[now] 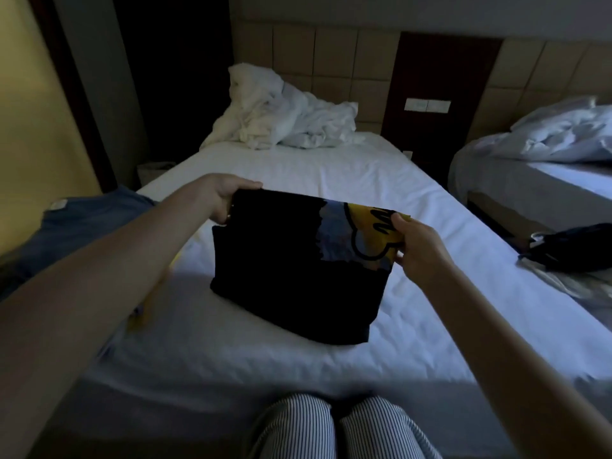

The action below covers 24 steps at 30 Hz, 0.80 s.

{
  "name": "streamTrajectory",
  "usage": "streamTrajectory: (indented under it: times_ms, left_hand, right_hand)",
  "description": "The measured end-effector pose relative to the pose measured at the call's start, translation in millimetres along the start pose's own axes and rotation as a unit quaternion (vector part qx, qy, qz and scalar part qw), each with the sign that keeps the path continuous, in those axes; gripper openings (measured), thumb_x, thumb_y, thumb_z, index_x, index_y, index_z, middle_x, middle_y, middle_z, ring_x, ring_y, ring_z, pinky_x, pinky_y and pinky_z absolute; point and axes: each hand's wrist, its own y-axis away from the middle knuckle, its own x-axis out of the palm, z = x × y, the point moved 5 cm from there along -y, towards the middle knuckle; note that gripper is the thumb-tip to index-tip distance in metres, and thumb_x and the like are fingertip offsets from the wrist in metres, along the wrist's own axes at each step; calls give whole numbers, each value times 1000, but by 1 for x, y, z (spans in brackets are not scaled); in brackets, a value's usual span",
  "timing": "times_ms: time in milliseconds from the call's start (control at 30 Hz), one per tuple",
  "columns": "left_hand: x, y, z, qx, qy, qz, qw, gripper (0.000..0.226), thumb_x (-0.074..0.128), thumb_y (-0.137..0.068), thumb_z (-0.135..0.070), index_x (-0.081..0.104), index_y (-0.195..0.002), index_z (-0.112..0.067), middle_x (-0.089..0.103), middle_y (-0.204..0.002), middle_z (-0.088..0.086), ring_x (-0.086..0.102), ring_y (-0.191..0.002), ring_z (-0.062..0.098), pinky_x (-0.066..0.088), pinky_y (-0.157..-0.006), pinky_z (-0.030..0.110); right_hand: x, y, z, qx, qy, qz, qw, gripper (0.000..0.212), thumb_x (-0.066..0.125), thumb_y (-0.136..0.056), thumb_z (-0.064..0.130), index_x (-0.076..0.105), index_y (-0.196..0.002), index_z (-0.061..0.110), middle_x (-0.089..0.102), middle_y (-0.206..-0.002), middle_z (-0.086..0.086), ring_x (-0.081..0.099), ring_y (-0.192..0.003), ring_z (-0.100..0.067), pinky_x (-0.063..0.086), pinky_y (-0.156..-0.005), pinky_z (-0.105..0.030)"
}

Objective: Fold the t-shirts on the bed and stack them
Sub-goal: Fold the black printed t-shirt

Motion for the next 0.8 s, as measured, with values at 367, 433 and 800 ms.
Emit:
streamTrajectory:
  times_ms: [367, 433, 800]
  left_hand:
    - [6, 26, -77, 255, 184, -36, 949, 15, 56, -95, -19, 61, -106, -10, 68, -87, 3, 69, -71, 13, 50, -56, 21]
    - [-2, 17, -55, 253, 125, -58, 958, 41, 59, -93, -22, 51, -130, -9, 60, -121, 6, 60, -108, 20, 43, -82, 24]
    - [5, -18, 170, 95, -138, -203, 965, 33, 65, -89, -31, 49, -72, -8, 50, -75, 13, 52, -75, 25, 35, -67, 34]
  right_hand:
    - [27, -85, 91, -65, 71, 11, 995, 31, 55, -92, 40, 61, -109, 15, 58, -102, 1, 53, -89, -16, 40, -75, -28]
    - [19, -85, 74, -71, 107, -28, 991, 39, 59, -89, 38, 60, -114, 7, 57, -102, -5, 52, -89, -19, 38, -71, -29]
    - [-51, -44, -127, 49, 437, -70, 895, 53, 54, -85, 53, 52, -55, 10, 53, -68, -12, 55, -86, -33, 39, -68, -33]
